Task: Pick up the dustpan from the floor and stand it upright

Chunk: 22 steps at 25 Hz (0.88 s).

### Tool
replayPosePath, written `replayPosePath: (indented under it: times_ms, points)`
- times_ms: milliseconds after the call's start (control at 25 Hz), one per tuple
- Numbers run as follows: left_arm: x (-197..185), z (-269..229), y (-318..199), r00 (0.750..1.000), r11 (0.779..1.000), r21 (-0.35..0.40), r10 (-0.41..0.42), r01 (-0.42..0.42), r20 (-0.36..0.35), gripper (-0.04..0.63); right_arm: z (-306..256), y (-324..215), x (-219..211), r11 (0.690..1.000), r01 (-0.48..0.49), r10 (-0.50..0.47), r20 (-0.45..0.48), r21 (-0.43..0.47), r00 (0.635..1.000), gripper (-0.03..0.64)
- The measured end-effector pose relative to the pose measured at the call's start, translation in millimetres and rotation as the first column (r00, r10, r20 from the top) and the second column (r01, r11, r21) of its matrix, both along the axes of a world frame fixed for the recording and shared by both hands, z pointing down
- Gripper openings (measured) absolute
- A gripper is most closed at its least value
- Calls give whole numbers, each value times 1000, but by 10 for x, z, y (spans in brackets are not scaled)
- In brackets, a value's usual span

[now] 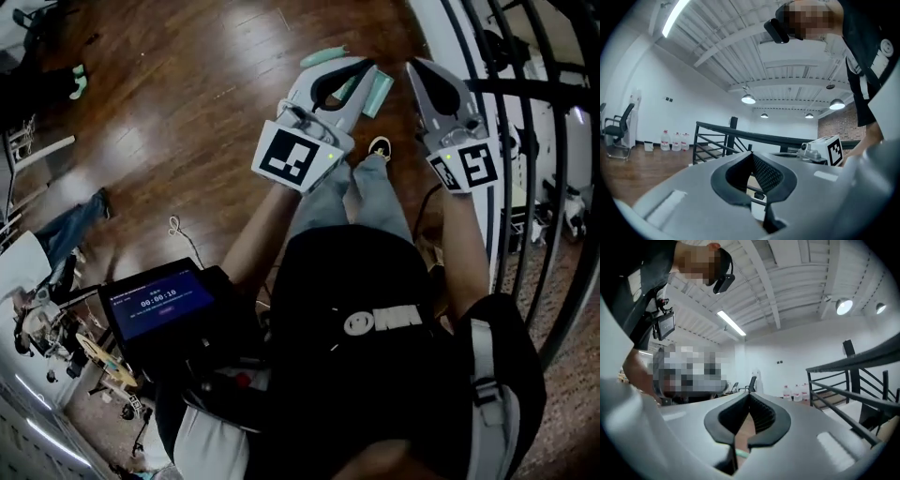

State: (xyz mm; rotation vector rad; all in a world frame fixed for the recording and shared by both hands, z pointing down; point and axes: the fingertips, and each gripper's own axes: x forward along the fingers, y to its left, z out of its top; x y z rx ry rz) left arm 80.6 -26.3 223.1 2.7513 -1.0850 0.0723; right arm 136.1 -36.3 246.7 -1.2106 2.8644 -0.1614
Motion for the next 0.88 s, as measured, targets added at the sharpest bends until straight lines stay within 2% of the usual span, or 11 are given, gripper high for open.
replayPosePath:
  times_ms: [120,240,600,880]
  points:
    - [65,140,-156,999,998,51,-42,44,-25,14,51,-117,28,998,22,-24,32,55,999,5]
    - [19,129,-182,998,991,115,-67,66,3,14,102,-152,-91,995,78,-82,63,62,995,3]
    - [-218,242,-299,984,978,104,-177,179,-24,14,315,-220,-265,989,148,-149,41,19,988,2]
    - [-202,250,-296,986,981,99,-168,169,-14,14,264,-209,-264,988,153,-154,31,29,988,2]
